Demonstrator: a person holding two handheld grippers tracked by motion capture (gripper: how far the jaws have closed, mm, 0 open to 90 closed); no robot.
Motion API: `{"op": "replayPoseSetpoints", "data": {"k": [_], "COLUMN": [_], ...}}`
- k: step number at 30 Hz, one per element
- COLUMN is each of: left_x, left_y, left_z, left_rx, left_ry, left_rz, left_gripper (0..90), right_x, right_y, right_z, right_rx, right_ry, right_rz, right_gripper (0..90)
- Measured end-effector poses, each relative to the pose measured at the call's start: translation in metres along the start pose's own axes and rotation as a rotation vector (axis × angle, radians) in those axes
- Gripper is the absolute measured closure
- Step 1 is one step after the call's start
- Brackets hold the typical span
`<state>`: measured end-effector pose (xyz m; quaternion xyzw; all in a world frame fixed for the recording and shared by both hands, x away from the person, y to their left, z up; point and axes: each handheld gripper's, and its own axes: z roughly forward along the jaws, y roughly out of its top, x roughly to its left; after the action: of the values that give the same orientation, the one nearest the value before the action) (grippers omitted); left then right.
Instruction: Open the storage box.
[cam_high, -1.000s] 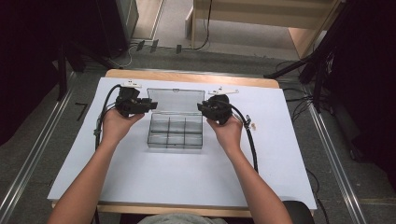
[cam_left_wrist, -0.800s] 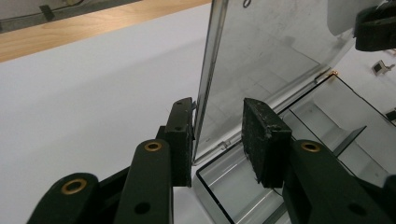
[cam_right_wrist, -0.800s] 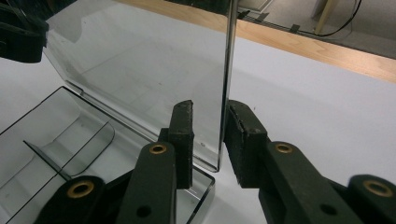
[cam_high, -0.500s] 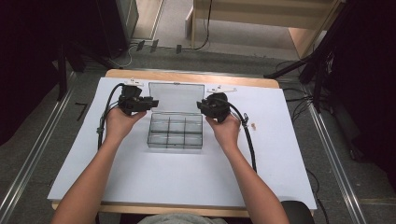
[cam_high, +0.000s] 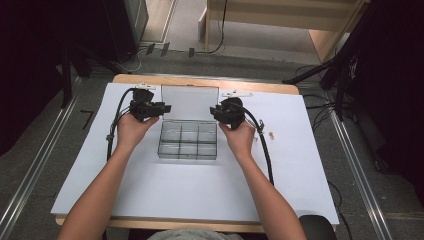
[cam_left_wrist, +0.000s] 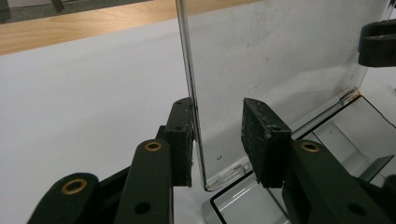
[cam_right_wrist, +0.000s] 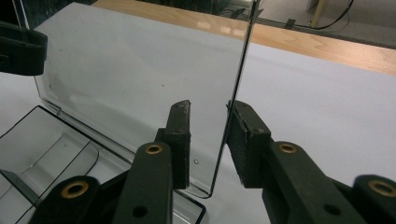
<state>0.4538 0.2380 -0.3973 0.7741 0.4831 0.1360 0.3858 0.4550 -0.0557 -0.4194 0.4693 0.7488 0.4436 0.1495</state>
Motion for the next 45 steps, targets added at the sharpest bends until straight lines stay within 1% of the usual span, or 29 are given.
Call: {"op": "replayPoseSetpoints", "data": {"k": [8, 12, 15, 23, 24, 27, 31, 36, 43, 45], "left_x": [0.003, 0.004, 0.004, 0.004, 0.004, 0.004, 0.004, 0.005, 0.004, 0.005], "left_y": [0.000, 0.000, 0.000, -0.002, -0.002, -0.002, -0.003, -0.004, -0.005, -0.006], "left_z": [0.007, 0.010, 0.013, 0.022, 0.022, 0.025, 0.028, 0.032, 0.036, 0.037], "left_rx": [0.004, 0.002, 0.006, 0.018, 0.021, 0.031, 0.032, 0.041, 0.049, 0.053], "left_ry": [0.000, -0.011, 0.001, 0.013, 0.012, 0.020, 0.017, 0.011, 0.016, 0.010], "left_rz": [-0.018, -0.043, -0.040, -0.055, -0.063, -0.066, -0.082, -0.098, -0.098, -0.102], "left_gripper": [61.6, 59.0, 57.7, 53.8, 53.1, 52.6, 49.4, 46.2, 41.3, 40.2], "right_x": [-0.002, -0.003, -0.003, -0.003, -0.004, -0.005, -0.006, -0.006, -0.006, -0.006], "right_y": [-0.001, -0.002, -0.003, -0.006, -0.006, -0.008, -0.009, -0.011, -0.013, -0.014], "right_z": [0.009, 0.012, 0.015, 0.022, 0.023, 0.026, 0.029, 0.032, 0.036, 0.037], "right_rx": [-0.008, -0.009, -0.013, -0.015, -0.015, -0.015, -0.012, -0.013, -0.014, -0.016], "right_ry": [0.003, 0.007, 0.009, 0.012, 0.014, 0.025, 0.029, 0.032, 0.035, 0.036], "right_rz": [0.028, 0.039, 0.046, 0.075, 0.077, 0.098, 0.119, 0.127, 0.150, 0.152], "right_gripper": [67.3, 64.7, 62.5, 56.2, 55.4, 54.6, 53.1, 49.8, 47.3, 46.3]}}
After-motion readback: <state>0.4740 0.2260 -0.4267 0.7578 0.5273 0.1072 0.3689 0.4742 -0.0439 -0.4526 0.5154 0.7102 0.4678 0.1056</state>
